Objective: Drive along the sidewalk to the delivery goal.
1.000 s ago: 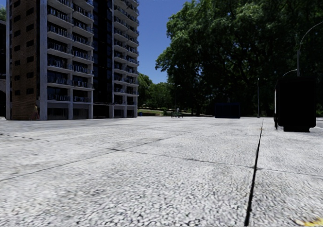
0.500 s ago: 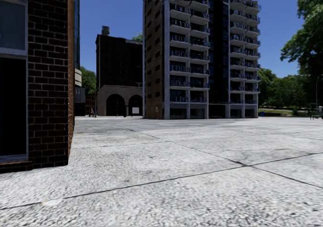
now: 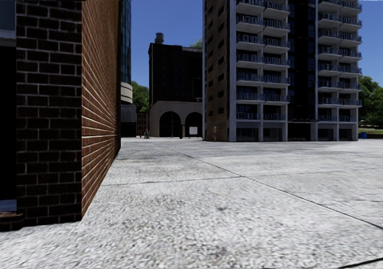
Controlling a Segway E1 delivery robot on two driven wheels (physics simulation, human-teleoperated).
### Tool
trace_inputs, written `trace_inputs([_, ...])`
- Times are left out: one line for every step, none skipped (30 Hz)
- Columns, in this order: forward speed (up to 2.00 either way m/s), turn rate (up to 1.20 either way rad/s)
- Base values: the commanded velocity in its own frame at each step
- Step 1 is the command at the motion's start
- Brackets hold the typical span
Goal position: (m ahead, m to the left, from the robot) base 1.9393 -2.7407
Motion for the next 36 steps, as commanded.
trace_inputs([2.0, 0.0])
trace_inputs([2.0, 0.0])
trace_inputs([2.0, 0.0])
trace_inputs([2.0, 0.0])
trace_inputs([2.0, 0.0])
trace_inputs([2.0, 0.0])
trace_inputs([2.0, 0.0])
trace_inputs([2.0, 0.0])
trace_inputs([2.0, 0.0])
trace_inputs([2.0, 0.0])
trace_inputs([2.0, 0.0])
trace_inputs([2.0, 0.0])
trace_inputs([2.0, 0.0])
trace_inputs([2.0, 0.0])
trace_inputs([2.0, 0.0])
trace_inputs([2.0, 0.0])
trace_inputs([2.0, 0.0])
trace_inputs([2.0, 0.0])
trace_inputs([2.0, -0.04])
trace_inputs([2.0, -0.3])
trace_inputs([2.0, -0.3])
trace_inputs([2.0, -0.71])
trace_inputs([2.0, -1.2])
trace_inputs([2.0, -1.2])
trace_inputs([2.0, -1.2])
trace_inputs([2.0, -1.2])
trace_inputs([2.0, -1.2])
trace_inputs([2.0, -1.2])
trace_inputs([2.0, -1.2])
trace_inputs([2.0, -1.2])
trace_inputs([2.0, -1.2])
trace_inputs([2.0, -1.2])
trace_inputs([2.0, -1.2])
trace_inputs([1.99, -1.2])
trace_inputs([1.99, -1.2])
trace_inputs([1.98, -1.2])
